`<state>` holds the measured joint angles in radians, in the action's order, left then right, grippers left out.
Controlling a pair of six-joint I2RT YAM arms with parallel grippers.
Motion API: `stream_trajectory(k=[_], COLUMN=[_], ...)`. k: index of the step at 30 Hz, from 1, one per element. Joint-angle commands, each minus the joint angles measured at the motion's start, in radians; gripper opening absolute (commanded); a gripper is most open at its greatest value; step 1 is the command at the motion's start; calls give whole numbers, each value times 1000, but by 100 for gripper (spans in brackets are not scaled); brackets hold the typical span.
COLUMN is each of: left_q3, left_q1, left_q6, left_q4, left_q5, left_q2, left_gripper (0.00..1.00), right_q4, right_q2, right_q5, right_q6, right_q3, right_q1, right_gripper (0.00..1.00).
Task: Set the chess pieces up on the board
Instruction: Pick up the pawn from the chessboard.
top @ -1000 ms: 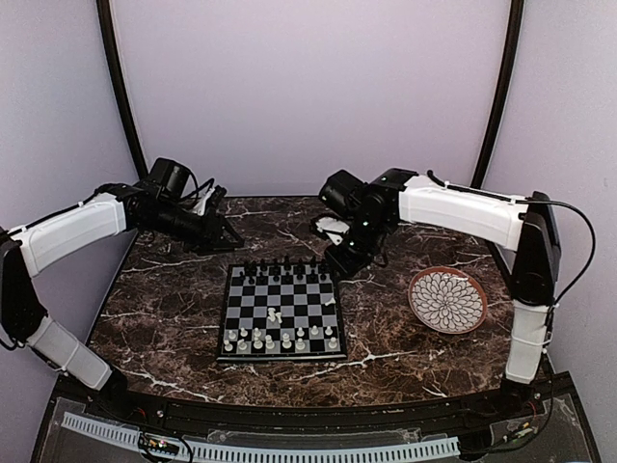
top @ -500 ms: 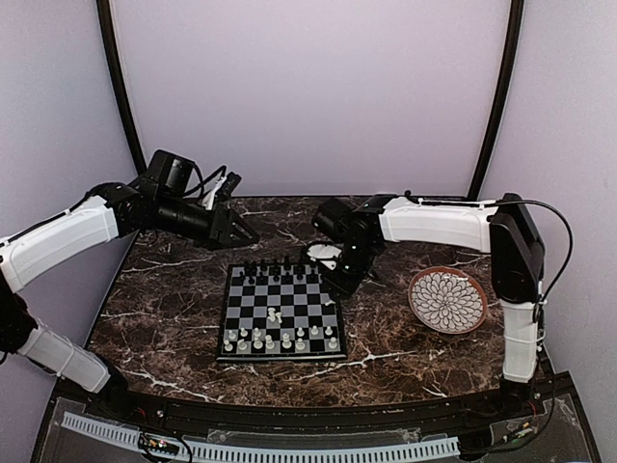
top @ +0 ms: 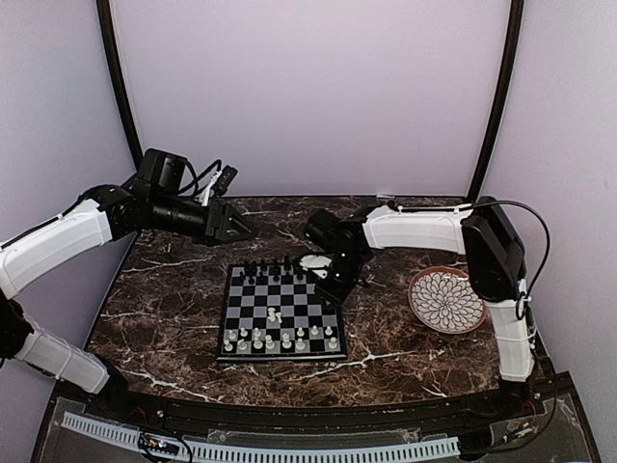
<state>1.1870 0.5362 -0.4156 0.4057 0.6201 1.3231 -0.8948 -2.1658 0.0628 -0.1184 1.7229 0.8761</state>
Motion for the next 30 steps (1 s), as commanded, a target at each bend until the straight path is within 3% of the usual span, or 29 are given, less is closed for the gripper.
stream_trajectory(k=[1, 30], left_q3=[-30, -81], left_q1=[-1, 1], left_q6=[-9, -43], left_q4=[-31, -102], left_q5=[25, 47], left_q2=[-39, -59], left_gripper=[41, 41], right_q4=[9, 14], right_q2=[-3, 76], right_q5=[31, 68], right_q6=[8, 33], right_q3=[8, -135], right_q1=[-2, 27], right_gripper=[40, 40])
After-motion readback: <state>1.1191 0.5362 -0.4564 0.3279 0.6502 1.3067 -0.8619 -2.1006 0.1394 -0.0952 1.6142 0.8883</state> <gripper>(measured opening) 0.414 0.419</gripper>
